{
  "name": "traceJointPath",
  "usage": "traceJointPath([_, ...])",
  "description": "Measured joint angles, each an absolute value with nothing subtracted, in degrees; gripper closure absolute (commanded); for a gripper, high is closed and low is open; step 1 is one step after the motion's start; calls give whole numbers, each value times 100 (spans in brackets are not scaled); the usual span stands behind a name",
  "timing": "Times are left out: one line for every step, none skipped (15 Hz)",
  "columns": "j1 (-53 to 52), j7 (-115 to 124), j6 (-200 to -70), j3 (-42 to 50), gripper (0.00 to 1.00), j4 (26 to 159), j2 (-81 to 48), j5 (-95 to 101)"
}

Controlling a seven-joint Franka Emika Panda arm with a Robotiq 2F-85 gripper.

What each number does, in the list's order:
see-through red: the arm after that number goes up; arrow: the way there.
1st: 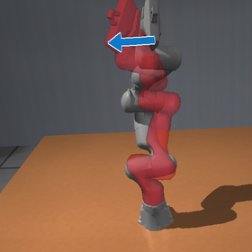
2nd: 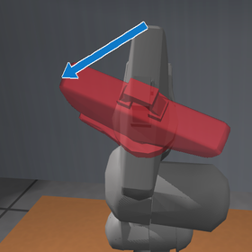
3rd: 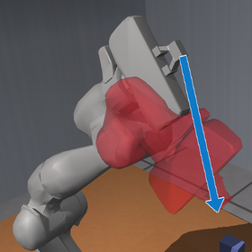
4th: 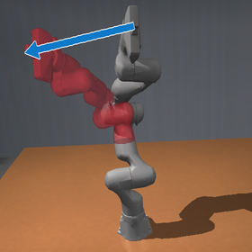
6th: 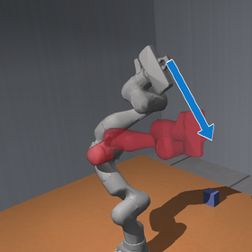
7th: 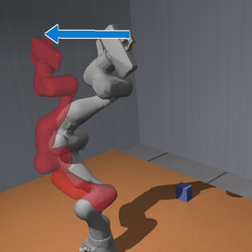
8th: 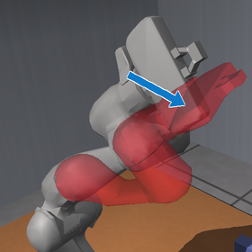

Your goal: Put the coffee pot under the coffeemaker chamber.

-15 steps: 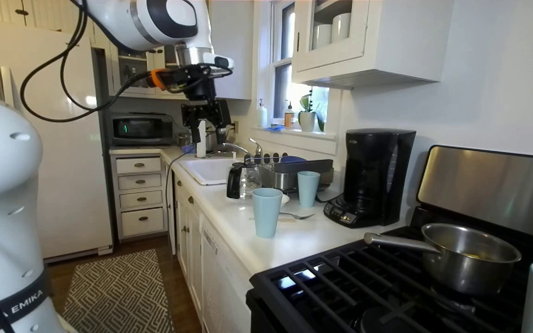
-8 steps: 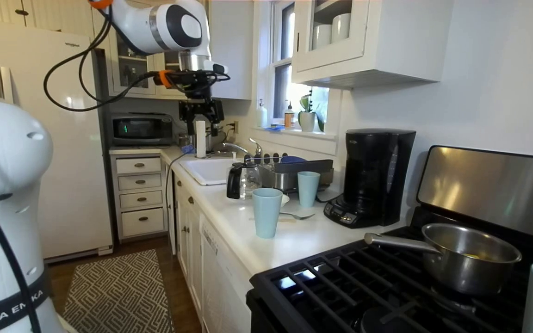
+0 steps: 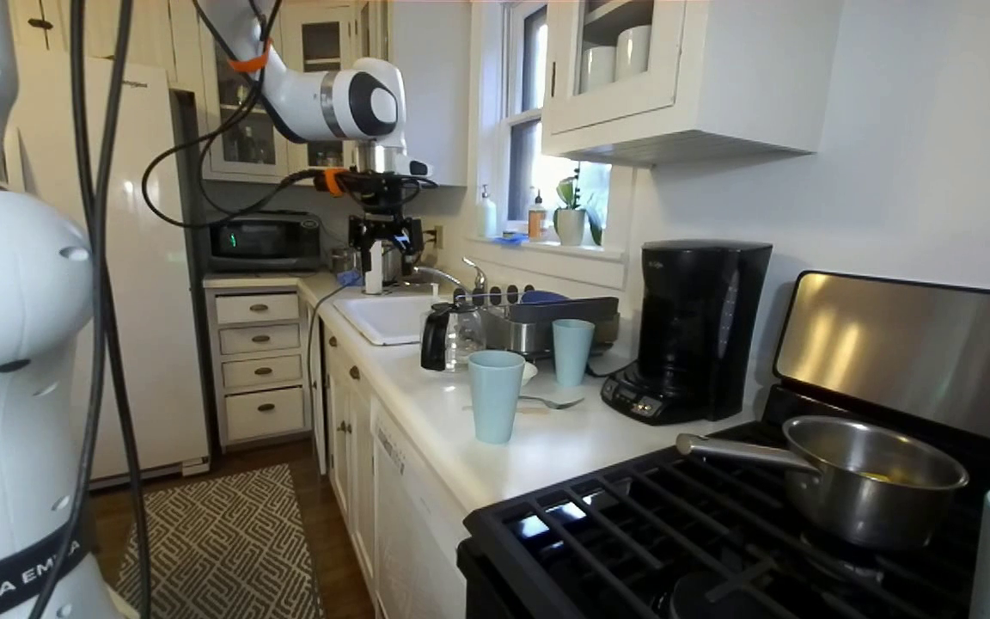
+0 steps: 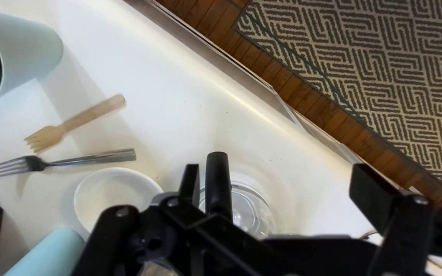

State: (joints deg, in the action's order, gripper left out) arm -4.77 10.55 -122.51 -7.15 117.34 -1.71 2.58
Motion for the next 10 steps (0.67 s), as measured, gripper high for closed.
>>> traceJointPath([-476, 1054, -12275, -703, 0, 11663, -298, 258])
traceJointPath([-476, 1053, -12275, -698, 0, 11664, -334, 258])
traceJointPath([-477, 1053, -12275, -697, 0, 11668, -331, 258])
traceJointPath([-477, 1053, -12275, -697, 0, 11674, -304, 258])
traceJointPath([-477, 1053, -12275, -698, 0, 11677, -276, 258])
traceJointPath([-478, 1053, -12275, -698, 0, 11676, -263, 258])
traceJointPath([-478, 1053, -12275, -698, 0, 11677, -262, 258])
traceJointPath([-478, 1053, -12275, -696, 0, 11676, -266, 258])
traceJointPath([-478, 1050, -12300, -693, 0, 11663, -299, 269])
traceJointPath([-478, 1040, -12360, -687, 0, 11628, -371, 275])
